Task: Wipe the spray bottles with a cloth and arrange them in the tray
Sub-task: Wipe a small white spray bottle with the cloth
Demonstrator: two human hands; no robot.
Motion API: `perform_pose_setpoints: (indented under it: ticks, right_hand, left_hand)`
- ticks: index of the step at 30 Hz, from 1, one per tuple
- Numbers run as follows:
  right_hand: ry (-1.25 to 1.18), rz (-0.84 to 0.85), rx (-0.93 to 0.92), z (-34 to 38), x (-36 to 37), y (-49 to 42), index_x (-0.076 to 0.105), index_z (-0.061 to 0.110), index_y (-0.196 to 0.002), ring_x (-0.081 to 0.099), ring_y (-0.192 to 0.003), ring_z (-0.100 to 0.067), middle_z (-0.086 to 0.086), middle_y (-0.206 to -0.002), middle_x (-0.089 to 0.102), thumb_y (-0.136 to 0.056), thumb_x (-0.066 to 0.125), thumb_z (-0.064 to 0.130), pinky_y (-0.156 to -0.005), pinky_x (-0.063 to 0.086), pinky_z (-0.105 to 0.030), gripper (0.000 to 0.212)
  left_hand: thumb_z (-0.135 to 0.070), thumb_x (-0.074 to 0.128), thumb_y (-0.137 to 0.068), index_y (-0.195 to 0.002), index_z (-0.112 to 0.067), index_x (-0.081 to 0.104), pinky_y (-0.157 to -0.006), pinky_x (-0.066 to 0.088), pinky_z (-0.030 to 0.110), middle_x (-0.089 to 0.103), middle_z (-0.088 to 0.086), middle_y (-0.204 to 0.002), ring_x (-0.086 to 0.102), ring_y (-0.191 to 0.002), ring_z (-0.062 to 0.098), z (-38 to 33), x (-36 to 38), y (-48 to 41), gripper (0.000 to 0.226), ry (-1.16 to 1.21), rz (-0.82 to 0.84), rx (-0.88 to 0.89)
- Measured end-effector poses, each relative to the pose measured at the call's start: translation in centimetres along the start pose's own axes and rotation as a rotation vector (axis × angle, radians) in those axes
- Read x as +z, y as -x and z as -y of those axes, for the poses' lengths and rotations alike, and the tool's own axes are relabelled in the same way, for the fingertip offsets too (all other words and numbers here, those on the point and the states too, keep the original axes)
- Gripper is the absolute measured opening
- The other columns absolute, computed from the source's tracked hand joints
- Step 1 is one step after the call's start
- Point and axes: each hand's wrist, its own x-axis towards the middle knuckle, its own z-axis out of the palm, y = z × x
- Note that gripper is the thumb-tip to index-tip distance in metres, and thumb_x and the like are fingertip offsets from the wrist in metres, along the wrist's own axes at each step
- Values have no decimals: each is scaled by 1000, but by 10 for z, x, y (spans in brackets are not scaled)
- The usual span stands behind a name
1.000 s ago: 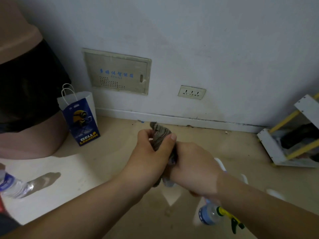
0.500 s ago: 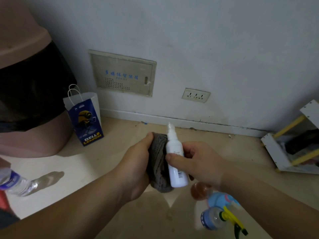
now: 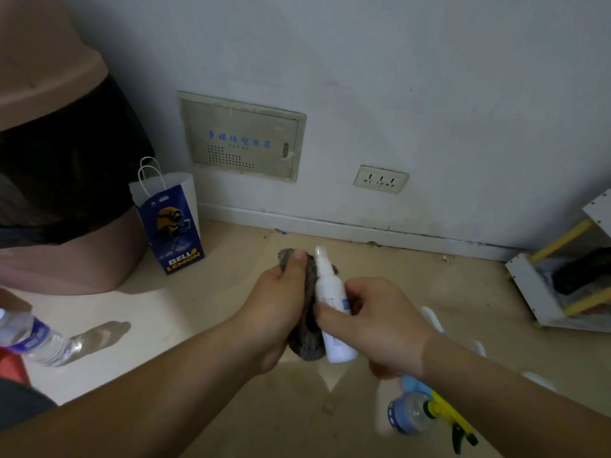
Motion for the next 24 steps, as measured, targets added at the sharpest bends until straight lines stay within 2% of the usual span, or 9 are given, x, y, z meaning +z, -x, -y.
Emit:
perform_pose_setpoints:
  ticks: [3,5,8,11,14,16,19,21,24]
  right_hand:
    - [-41,-66,-5,-6,-5,-6,57,21,-68,50,-49,-1,14,-55,55,-83,75,49,-47,38,-13,37]
    - [-52,-77,27,-12,-7,-8,61,23,-76,54,-53,-2,11,-62,60,-83,73,55,-50,42,-15,35]
    - [118,-79,28,-12,-8,-6,55,26,-79,56,-59,-4,9,-70,62,-81,67,52,-56,43,-24,29]
    - [201,90,8,-7,-11,-3,51,28,-83,57,-66,-3,8,-79,62,-80,66,46,-57,42,-24,23]
    - [48,295,0,-6,-23,0,63,31,-96,66,-71,-6,9,-83,70,-79,71,51,-65,57,-30,27]
    - [-39,273,-6,-6,-35,-2,68,23,-92,68,-67,-12,3,-79,74,-90,65,53,-61,55,-29,30]
    - [-147,86,25,-9,-46,-13,63,11,-84,63,-56,-19,-6,-67,71,-98,50,59,-55,48,-37,52]
    - [-155,36,13,-13,-47,-18,61,13,-79,58,-52,-19,-6,-63,65,-97,47,64,-52,44,-36,56]
    - [-136,106,-37,-18,-46,-20,54,17,-69,47,-49,-20,-5,-56,52,-102,45,57,-50,38,-30,53]
  left_hand:
    - [-58,41,-105,-119,-10,71,-88,60,44,80,15,-103,78,-95,31,-7,-7,0,58,212,-22,-142]
    - [-66,39,-102,-115,-14,73,-83,59,43,80,14,-99,79,-92,31,-7,-5,3,63,221,13,-184]
    - [-66,40,-101,-124,-20,70,-102,54,45,80,10,-107,77,-103,27,-4,10,19,59,139,153,-194]
    - [-57,44,-103,-125,-17,72,-103,53,40,78,10,-115,75,-109,22,1,15,23,54,176,213,-185]
    - [-59,46,-100,-117,-7,75,-99,54,42,76,19,-112,74,-99,30,1,3,14,62,253,158,-161]
    - [-57,48,-97,-103,-6,75,-84,55,41,69,22,-97,67,-80,33,1,-3,7,58,278,174,-149]
    - [-56,49,-93,-94,-4,71,-67,51,36,62,23,-88,57,-63,31,2,0,8,56,213,306,-184]
    - [-54,49,-93,-93,-4,68,-62,51,34,63,24,-84,56,-60,31,3,4,9,54,158,383,-223]
    - [-54,47,-92,-89,-3,64,-62,49,36,63,25,-82,56,-58,31,5,7,10,54,78,487,-248]
